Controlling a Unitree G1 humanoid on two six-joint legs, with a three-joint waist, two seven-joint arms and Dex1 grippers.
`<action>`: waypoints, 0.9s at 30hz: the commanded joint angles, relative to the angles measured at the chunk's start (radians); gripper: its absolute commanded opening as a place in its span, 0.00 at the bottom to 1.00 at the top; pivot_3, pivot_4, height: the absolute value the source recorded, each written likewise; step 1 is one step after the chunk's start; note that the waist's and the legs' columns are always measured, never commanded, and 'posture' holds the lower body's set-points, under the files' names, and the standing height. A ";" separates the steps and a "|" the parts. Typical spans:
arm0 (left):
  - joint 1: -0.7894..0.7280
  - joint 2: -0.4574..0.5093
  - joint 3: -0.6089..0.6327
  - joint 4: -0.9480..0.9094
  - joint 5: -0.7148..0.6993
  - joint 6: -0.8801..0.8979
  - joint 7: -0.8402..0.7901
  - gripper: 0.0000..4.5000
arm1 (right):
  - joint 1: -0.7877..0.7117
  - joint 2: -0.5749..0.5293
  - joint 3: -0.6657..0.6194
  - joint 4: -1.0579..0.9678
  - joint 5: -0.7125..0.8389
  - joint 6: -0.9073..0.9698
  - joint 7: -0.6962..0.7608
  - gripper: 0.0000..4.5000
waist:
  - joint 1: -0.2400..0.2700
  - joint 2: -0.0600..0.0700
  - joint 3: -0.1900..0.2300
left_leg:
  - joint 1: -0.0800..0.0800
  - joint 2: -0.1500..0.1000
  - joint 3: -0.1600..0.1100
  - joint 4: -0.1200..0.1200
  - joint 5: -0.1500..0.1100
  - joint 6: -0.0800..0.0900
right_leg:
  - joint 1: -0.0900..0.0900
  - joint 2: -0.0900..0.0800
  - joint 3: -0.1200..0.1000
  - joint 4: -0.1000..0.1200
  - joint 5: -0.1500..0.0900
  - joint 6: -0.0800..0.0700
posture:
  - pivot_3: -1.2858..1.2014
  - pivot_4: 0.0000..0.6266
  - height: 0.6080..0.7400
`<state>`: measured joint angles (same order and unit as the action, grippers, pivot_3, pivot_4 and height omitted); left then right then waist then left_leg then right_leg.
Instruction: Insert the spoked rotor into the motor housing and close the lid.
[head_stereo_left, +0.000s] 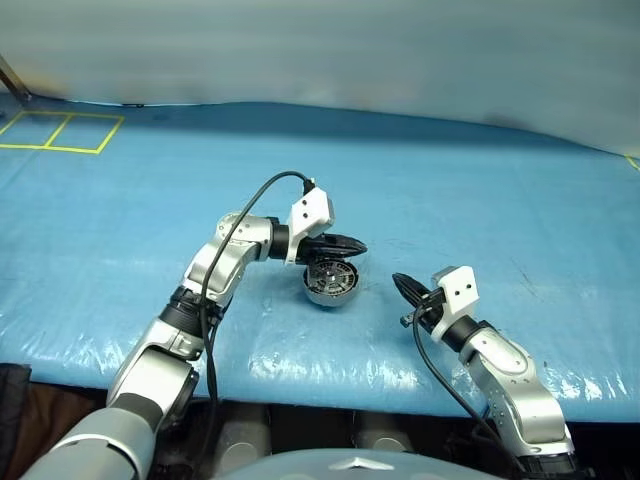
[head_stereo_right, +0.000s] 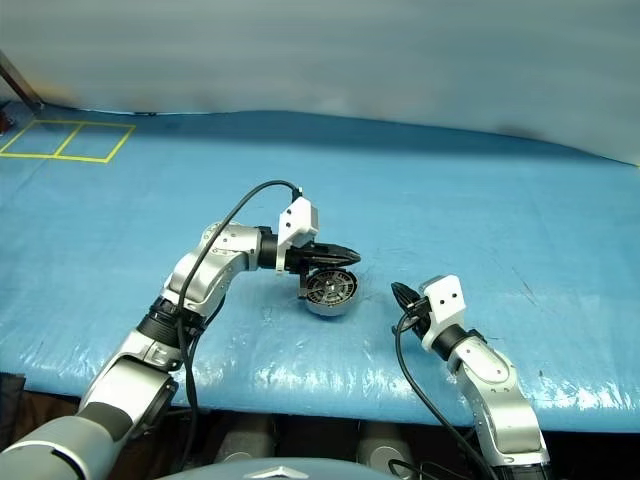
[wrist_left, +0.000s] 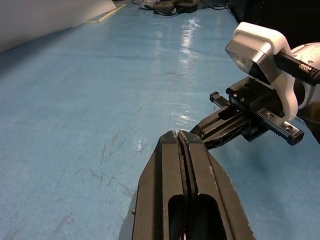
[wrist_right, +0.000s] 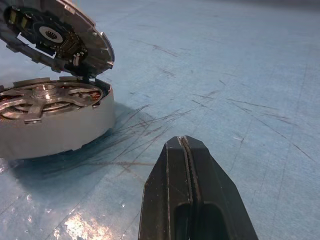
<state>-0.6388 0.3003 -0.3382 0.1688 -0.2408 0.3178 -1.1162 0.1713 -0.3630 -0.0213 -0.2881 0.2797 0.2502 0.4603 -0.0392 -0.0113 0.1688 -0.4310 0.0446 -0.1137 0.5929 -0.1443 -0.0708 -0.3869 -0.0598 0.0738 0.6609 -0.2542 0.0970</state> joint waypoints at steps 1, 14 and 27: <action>0.038 -0.005 -0.031 -0.059 -0.003 0.028 -0.011 0.01 | -0.007 -0.003 -0.012 -0.042 -0.001 -0.007 -0.001 0.00 | 0.000 0.000 0.000 | 0.000 0.000 0.000 -0.001 0.000 0.000 | 0.000 0.000 0.000 0.000 0.000 0.000 | 0.52 0.24 1.00; 0.184 0.028 -0.084 -0.164 0.010 0.086 0.014 0.01 | -0.012 -0.002 -0.010 -0.033 -0.009 -0.011 -0.005 0.00 | 0.001 0.000 0.000 | -0.001 0.000 0.000 -0.001 0.000 0.000 | -0.002 0.000 0.000 0.000 0.000 0.000 | 0.52 0.24 1.00; 0.304 0.014 -0.051 -0.190 0.017 0.047 0.116 0.01 | -0.027 0.000 -0.014 -0.034 -0.015 -0.015 0.002 0.00 | 0.003 0.000 0.000 | -0.001 0.000 0.000 -0.001 0.000 0.000 | -0.002 -0.001 0.000 0.000 0.000 -0.001 | 0.52 0.24 1.00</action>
<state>-0.3378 0.3235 -0.4100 -0.0147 -0.2105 0.3810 -1.0172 0.1575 -0.3592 -0.0206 -0.2876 0.2597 0.2496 0.4589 -0.0360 -0.0112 0.1687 -0.4321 0.0447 -0.1135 0.5922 -0.1443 -0.0709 -0.3891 -0.0603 0.0738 0.6608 -0.2545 0.0964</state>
